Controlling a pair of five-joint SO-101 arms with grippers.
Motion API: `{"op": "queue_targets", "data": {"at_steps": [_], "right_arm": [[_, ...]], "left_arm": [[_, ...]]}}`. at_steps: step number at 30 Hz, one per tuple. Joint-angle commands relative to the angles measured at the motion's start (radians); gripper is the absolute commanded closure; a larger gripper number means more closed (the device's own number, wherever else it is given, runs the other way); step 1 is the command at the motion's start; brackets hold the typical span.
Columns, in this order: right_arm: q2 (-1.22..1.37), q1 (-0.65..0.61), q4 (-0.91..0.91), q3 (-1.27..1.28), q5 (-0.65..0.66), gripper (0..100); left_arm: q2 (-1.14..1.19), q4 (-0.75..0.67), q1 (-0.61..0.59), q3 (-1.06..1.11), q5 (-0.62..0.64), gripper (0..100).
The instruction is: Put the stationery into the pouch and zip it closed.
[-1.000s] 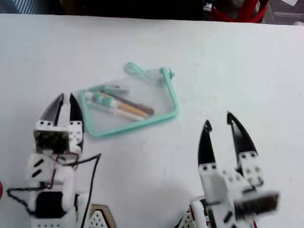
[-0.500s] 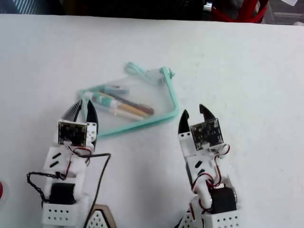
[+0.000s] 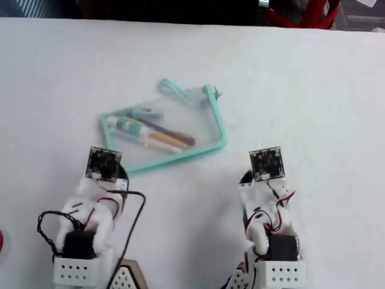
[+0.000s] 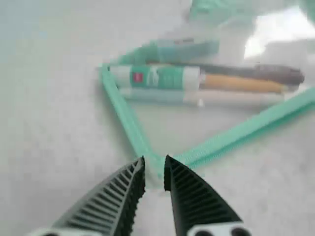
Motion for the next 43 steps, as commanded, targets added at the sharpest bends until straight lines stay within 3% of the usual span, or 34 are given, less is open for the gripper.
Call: {"op": "queue_targets", "data": {"at_steps": [1, 7, 28, 34, 43], "right_arm": [[-0.007, 0.012, 0.220, 0.009, -0.011, 85.4], [-0.007, 0.013, 0.274, 0.009, -0.011, 85.7], [-0.007, 0.015, 0.274, 0.009, -0.009, 85.7], [-0.007, 0.015, 0.274, 0.009, -0.009, 85.7], [-0.007, 0.015, 0.274, 0.009, -0.009, 85.7]], "left_arm": [[-0.007, 0.133, 0.010, -0.002, 0.012, 91], [-0.007, 0.285, 0.012, -0.002, 0.011, 92], [-0.007, 0.281, 0.004, -0.002, 0.006, 91], [-0.007, 0.279, -0.073, -0.002, 0.006, 91], [-0.007, 0.281, -0.073, -0.002, 0.006, 91]]}}
